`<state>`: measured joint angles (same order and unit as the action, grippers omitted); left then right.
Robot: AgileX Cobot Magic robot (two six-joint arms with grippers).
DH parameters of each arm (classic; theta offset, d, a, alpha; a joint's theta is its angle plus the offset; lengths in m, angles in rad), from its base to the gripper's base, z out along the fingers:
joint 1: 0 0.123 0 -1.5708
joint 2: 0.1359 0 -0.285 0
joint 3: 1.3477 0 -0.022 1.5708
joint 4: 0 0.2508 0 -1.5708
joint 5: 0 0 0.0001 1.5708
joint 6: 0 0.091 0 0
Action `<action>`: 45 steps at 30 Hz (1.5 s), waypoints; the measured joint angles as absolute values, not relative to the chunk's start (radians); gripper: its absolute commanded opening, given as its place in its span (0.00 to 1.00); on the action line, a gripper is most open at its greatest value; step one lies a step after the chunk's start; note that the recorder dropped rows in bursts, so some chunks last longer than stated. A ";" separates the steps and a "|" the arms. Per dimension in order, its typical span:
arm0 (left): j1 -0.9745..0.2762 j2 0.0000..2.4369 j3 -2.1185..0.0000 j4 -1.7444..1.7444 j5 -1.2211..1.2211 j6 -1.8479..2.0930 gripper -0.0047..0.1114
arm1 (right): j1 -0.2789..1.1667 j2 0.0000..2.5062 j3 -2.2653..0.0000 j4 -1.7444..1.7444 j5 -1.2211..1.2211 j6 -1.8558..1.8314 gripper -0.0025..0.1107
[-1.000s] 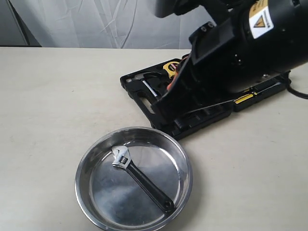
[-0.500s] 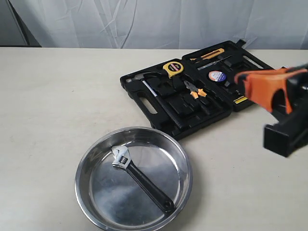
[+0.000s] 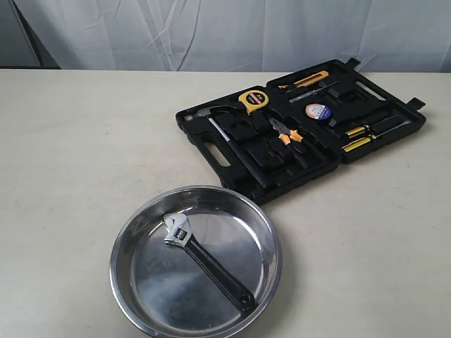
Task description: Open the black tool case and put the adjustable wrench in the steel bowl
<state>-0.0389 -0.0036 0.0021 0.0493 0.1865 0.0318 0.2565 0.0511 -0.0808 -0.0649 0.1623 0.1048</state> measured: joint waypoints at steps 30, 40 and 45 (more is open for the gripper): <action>-0.039 -0.004 0.002 0.049 0.185 0.032 0.04 | 0.154 0.007 -0.002 -0.082 0.112 0.103 0.02; -0.039 -0.004 0.002 0.049 0.185 0.032 0.04 | 0.154 0.007 -0.002 -0.076 0.112 0.103 0.02; -0.039 -0.004 0.002 0.049 0.185 0.032 0.04 | 0.154 0.007 -0.002 -0.070 0.112 0.103 0.02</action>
<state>-0.0389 -0.0036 0.0021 0.0493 0.1847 0.0318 0.1540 0.0069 -0.0023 -0.0701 0.1120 0.1027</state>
